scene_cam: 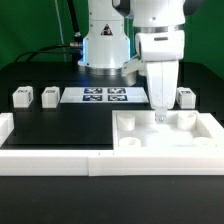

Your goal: Assemble square table

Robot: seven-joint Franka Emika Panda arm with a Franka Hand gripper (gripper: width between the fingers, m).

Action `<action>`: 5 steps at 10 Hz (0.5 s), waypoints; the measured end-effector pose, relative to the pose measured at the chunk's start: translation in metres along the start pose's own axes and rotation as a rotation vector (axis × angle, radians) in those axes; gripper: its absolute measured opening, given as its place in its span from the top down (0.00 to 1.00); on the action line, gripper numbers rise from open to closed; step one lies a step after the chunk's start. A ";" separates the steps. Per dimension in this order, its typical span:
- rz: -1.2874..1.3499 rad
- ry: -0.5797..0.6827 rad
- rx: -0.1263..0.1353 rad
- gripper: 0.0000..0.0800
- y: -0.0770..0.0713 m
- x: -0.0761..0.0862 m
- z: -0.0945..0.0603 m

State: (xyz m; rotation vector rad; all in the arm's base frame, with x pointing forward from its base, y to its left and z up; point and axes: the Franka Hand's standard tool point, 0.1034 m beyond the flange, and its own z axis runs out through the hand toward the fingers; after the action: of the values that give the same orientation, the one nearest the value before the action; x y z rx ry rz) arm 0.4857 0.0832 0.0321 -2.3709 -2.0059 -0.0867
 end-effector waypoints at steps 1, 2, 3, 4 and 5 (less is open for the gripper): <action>0.060 -0.002 -0.006 0.19 -0.007 0.006 -0.008; 0.187 -0.006 -0.008 0.19 -0.014 0.014 -0.015; 0.294 -0.010 -0.006 0.19 -0.024 0.024 -0.020; 0.373 -0.008 -0.011 0.19 -0.031 0.038 -0.025; 0.473 -0.004 -0.016 0.19 -0.036 0.050 -0.027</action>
Offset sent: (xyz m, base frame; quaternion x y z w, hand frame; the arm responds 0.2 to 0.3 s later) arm -0.0290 0.0431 0.0253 -0.0186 -0.0219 0.2125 0.9767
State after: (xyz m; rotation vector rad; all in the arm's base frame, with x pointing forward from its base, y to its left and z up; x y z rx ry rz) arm 0.4583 0.1365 0.0623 -2.7777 -1.3943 -0.0828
